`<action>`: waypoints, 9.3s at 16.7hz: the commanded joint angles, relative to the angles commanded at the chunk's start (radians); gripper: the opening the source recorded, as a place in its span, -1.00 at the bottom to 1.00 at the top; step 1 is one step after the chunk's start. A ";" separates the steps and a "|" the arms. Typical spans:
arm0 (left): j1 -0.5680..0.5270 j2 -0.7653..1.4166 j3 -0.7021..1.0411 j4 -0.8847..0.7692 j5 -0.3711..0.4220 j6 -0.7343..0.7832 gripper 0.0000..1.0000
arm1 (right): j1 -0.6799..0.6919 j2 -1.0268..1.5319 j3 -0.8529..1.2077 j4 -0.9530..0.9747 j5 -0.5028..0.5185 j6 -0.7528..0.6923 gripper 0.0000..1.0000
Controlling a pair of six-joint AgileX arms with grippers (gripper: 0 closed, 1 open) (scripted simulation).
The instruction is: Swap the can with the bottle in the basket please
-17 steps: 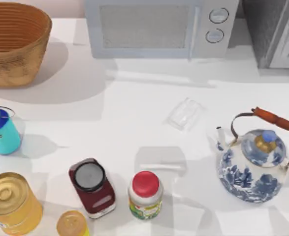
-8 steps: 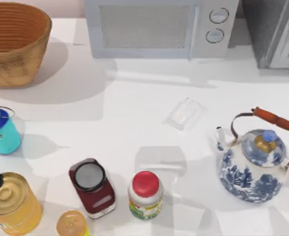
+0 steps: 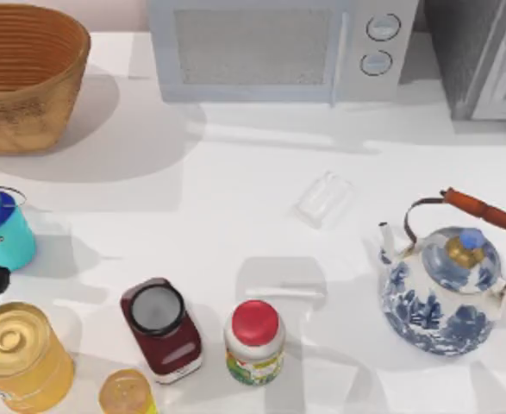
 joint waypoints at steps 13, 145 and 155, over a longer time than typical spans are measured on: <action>-0.229 1.444 0.682 0.716 0.706 0.012 -1.00 | 0.000 0.000 0.000 0.000 0.000 0.000 1.00; 0.038 1.556 0.110 0.991 -0.114 0.022 0.10 | 0.000 0.000 0.000 0.000 0.000 0.000 1.00; 0.038 1.556 0.110 0.991 -0.114 0.022 -1.00 | 0.000 0.000 0.000 0.000 0.000 0.000 1.00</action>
